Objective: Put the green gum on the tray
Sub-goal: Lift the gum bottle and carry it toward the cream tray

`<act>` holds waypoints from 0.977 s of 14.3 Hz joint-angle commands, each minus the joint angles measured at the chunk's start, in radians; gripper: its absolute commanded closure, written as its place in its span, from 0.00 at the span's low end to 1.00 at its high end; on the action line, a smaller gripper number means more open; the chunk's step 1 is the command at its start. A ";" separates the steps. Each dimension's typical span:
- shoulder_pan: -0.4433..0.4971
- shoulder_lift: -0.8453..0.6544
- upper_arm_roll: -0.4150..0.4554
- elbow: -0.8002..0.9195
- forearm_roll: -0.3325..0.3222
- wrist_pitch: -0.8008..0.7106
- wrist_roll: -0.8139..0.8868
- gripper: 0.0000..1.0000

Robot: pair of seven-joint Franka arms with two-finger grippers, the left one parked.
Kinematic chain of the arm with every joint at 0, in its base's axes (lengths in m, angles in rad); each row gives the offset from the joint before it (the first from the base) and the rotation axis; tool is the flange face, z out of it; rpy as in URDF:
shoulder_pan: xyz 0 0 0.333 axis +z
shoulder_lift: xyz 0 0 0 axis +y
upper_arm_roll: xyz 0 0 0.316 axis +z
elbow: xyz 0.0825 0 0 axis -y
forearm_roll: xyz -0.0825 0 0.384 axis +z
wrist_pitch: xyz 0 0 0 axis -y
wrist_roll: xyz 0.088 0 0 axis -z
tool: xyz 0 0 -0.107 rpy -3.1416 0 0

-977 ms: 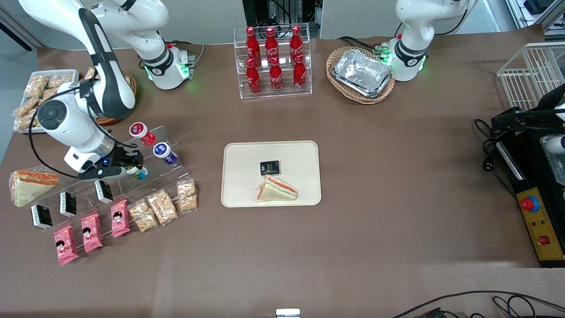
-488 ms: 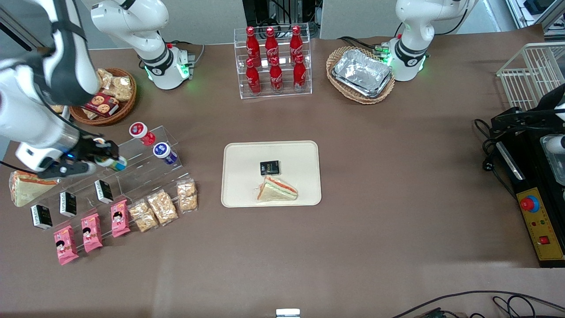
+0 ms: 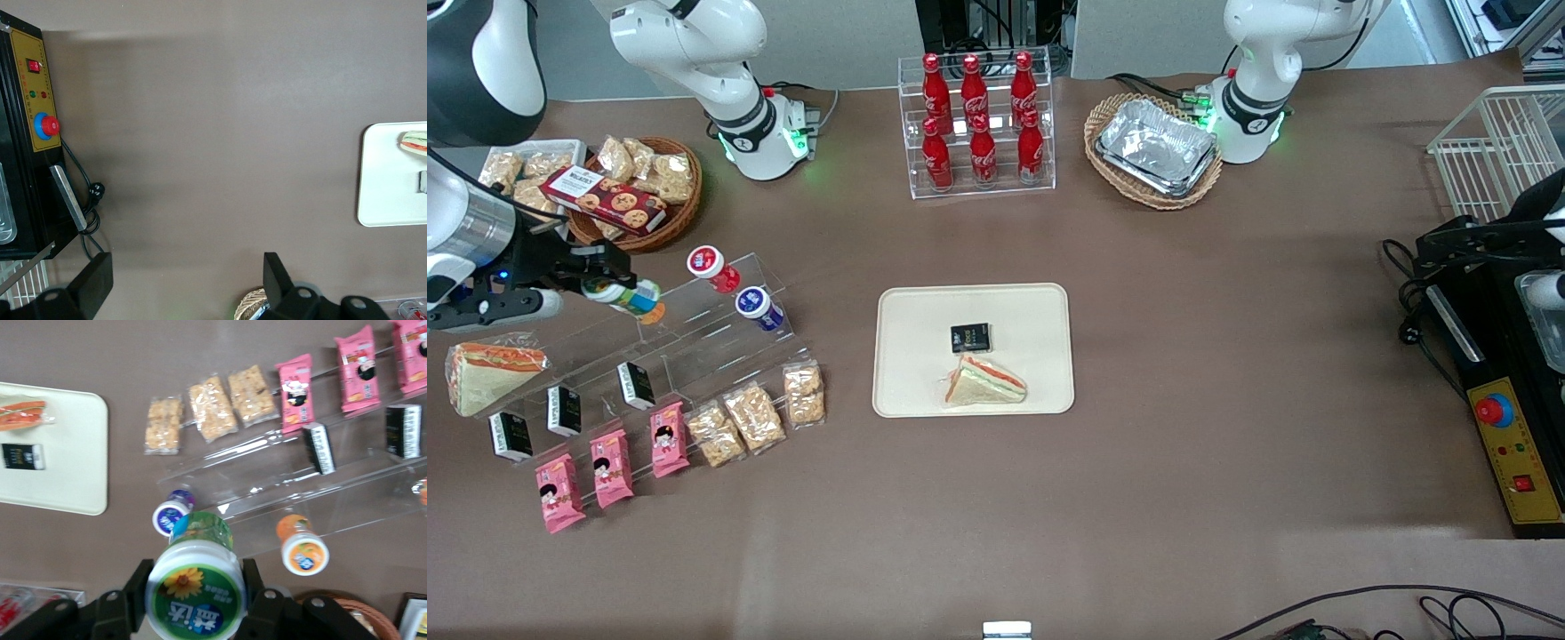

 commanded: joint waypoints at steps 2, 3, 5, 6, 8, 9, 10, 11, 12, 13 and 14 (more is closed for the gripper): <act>0.082 0.028 0.058 0.025 0.044 -0.010 0.247 0.71; 0.120 0.034 0.058 0.021 0.044 0.005 0.299 0.71; 0.194 0.039 0.060 -0.022 0.044 0.062 0.408 0.71; 0.223 0.035 0.058 -0.063 0.044 0.098 0.443 0.71; 0.278 0.028 0.060 -0.151 0.043 0.193 0.528 0.71; 0.312 0.028 0.060 -0.183 0.043 0.239 0.568 0.71; 0.338 0.028 0.060 -0.218 0.031 0.284 0.611 0.71; 0.359 0.029 0.060 -0.249 0.028 0.333 0.641 0.71; 0.373 0.034 0.060 -0.278 0.028 0.373 0.655 0.71; 0.386 0.040 0.060 -0.304 0.028 0.411 0.658 0.71; 0.389 0.051 0.061 -0.329 0.028 0.444 0.660 0.71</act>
